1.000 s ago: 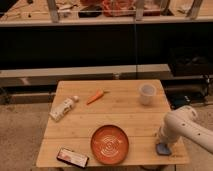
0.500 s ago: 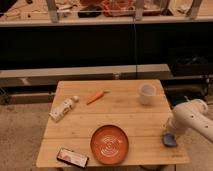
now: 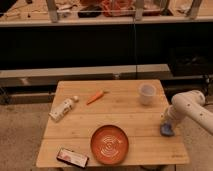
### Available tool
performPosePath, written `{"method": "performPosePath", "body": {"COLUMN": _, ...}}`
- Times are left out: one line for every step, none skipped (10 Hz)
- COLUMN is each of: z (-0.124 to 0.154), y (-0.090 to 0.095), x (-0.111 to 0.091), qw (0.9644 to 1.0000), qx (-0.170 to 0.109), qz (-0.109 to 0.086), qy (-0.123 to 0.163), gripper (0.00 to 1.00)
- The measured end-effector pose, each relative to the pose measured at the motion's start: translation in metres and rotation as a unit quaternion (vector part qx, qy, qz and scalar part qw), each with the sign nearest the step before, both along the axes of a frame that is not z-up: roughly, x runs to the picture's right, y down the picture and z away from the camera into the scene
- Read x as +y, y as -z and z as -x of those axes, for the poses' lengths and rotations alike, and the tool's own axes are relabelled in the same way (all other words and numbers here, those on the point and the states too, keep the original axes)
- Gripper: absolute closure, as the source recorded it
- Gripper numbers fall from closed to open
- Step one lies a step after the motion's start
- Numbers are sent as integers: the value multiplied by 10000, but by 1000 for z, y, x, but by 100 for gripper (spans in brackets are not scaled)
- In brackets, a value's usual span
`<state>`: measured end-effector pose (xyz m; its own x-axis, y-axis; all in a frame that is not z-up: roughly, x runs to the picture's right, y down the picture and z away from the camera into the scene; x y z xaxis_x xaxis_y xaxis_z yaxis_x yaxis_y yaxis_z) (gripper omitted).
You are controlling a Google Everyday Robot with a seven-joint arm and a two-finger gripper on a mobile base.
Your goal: Wipe the white sponge on the table
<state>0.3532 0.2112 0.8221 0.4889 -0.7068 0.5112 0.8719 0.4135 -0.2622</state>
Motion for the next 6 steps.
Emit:
{"method": "performPosePath", "body": {"z": 11, "y": -3, "x": -3, "qw": 9999, "qx": -81, "qz": 19, "qy": 91, "gripper": 100}}
{"method": "performPosePath", "body": {"z": 25, "y": -7, "x": -4, "qw": 9996, "qx": -173, "qz": 51, "qy": 206, "gripper": 100}}
{"method": "performPosePath", "body": {"z": 46, "y": -11, "x": -5, "qw": 9988, "qx": -303, "qz": 91, "qy": 372, "gripper": 100}}
{"method": "performPosePath", "body": {"z": 62, "y": -13, "x": -3, "qw": 9978, "qx": -403, "qz": 153, "qy": 503, "gripper": 100}}
{"method": "performPosePath", "body": {"z": 72, "y": -15, "x": -2, "qw": 9970, "qx": -468, "qz": 182, "qy": 591, "gripper": 100}}
{"method": "performPosePath", "body": {"z": 79, "y": -14, "x": 0, "qw": 9957, "qx": -542, "qz": 225, "qy": 712, "gripper": 100}}
